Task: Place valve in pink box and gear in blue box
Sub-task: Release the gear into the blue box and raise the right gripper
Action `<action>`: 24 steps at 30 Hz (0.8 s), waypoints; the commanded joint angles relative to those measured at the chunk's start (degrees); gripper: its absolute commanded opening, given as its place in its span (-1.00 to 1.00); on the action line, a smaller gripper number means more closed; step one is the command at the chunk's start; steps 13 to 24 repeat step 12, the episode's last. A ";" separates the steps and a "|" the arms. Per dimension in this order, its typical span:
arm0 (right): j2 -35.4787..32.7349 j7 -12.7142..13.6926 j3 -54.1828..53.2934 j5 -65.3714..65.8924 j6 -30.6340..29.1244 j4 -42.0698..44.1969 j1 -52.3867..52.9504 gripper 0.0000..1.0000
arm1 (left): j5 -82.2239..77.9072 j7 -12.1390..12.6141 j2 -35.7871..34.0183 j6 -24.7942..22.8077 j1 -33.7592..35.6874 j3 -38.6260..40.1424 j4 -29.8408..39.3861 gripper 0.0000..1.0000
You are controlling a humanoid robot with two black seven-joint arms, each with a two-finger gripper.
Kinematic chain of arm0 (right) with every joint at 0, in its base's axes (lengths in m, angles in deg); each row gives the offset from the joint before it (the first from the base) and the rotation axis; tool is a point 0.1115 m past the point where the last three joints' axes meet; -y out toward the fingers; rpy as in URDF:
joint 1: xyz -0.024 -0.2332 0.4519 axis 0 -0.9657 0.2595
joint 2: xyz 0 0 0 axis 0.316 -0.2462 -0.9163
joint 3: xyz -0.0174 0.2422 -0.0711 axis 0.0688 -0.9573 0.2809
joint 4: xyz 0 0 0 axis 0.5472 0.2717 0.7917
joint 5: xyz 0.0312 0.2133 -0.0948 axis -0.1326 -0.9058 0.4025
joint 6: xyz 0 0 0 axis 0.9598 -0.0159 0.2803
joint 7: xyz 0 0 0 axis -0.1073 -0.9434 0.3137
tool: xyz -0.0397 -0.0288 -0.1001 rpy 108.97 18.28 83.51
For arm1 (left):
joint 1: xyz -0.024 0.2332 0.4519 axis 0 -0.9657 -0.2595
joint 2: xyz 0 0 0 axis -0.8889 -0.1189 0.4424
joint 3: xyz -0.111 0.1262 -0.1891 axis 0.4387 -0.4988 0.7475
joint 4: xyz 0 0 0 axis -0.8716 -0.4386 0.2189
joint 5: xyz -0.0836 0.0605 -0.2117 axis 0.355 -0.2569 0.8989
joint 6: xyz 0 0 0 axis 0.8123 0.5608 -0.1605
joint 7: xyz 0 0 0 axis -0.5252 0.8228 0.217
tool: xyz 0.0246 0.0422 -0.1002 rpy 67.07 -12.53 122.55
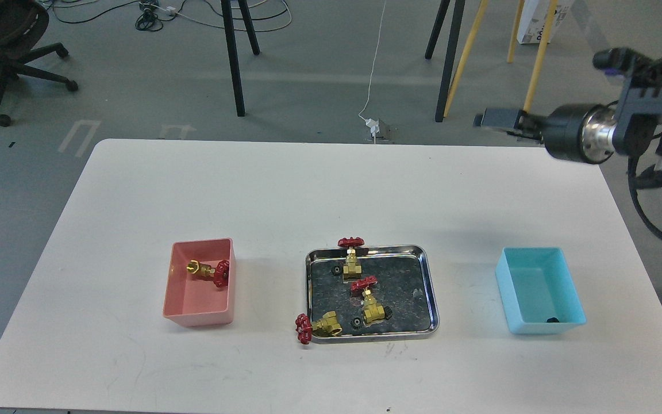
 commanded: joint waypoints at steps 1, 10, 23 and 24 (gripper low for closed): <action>4.89 -0.26 -7.78 -2.38 -0.01 12.93 4.54 0.95 | -0.11 2.71 2.36 -1.79 0.63 -0.08 -0.02 0.99; 20.45 -0.88 -9.11 -3.96 32.09 30.64 13.87 0.98 | -0.28 9.40 10.70 -1.79 1.50 -1.05 -0.02 0.99; 20.64 -0.97 -9.02 -4.14 32.30 30.37 13.96 0.98 | -0.72 9.40 12.38 -1.09 2.56 -1.66 -0.37 0.99; 20.64 -0.97 -9.02 -4.14 32.30 30.37 13.96 0.98 | -0.72 9.40 12.38 -1.09 2.56 -1.66 -0.37 0.99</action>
